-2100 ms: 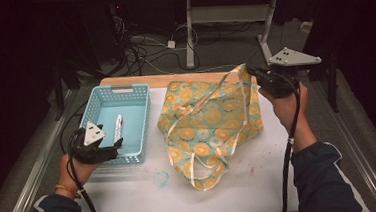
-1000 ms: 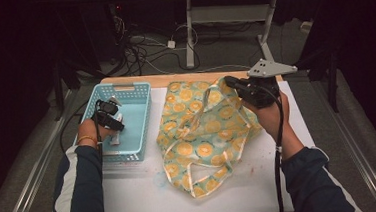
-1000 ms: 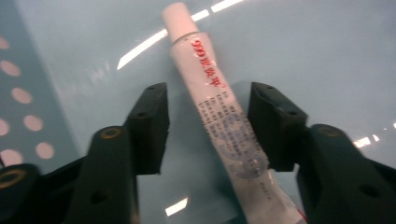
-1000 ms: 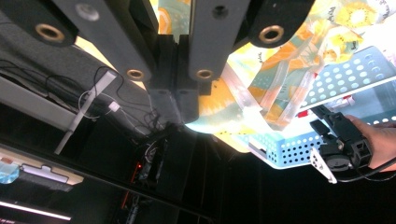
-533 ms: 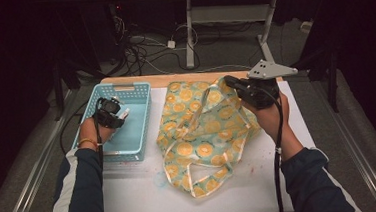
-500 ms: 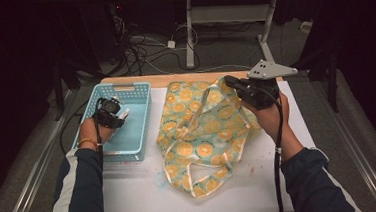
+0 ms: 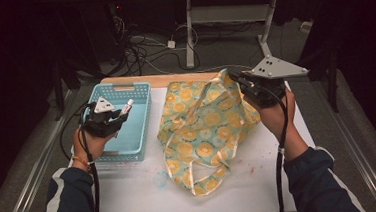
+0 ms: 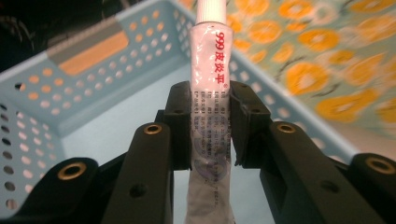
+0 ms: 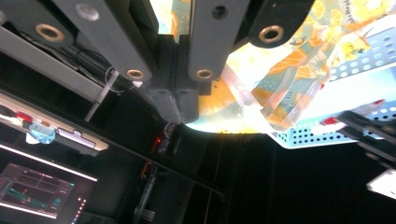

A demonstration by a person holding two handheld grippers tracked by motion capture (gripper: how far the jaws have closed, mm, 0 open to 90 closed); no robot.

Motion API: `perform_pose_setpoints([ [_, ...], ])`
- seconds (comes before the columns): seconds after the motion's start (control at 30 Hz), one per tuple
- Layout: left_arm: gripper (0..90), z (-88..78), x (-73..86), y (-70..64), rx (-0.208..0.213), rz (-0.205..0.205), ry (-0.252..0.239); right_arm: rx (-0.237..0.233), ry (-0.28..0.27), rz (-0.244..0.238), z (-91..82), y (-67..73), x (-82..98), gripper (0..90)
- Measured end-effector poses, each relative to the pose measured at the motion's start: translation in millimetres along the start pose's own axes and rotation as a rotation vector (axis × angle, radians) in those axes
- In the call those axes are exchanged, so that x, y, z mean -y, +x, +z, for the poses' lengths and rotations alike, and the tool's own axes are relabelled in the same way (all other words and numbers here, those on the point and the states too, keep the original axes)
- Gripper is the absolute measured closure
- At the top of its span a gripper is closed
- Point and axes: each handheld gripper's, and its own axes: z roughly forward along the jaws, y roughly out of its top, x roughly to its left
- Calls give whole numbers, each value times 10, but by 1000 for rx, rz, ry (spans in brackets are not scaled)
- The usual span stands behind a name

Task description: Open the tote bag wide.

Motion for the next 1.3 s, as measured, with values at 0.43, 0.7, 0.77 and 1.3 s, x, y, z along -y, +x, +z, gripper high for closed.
perform_pose_setpoints([
  [0.43, 701, -331, -142, -718, 148, 151, -184, 15, 29, 6, 49, -40, 49, 900],
  [0.7, 701, -371, -227, -1065, 214, 219, -238, 17, 57, 13, 118, -63, 129, 900],
  [0.77, 701, -416, -265, -1141, 231, 234, -258, 15, 62, 17, 140, -67, 153, 900],
  [1.3, 700, 1, -509, -2161, 407, 301, -157, 7, 49, 27, 139, -25, 136, 900],
])
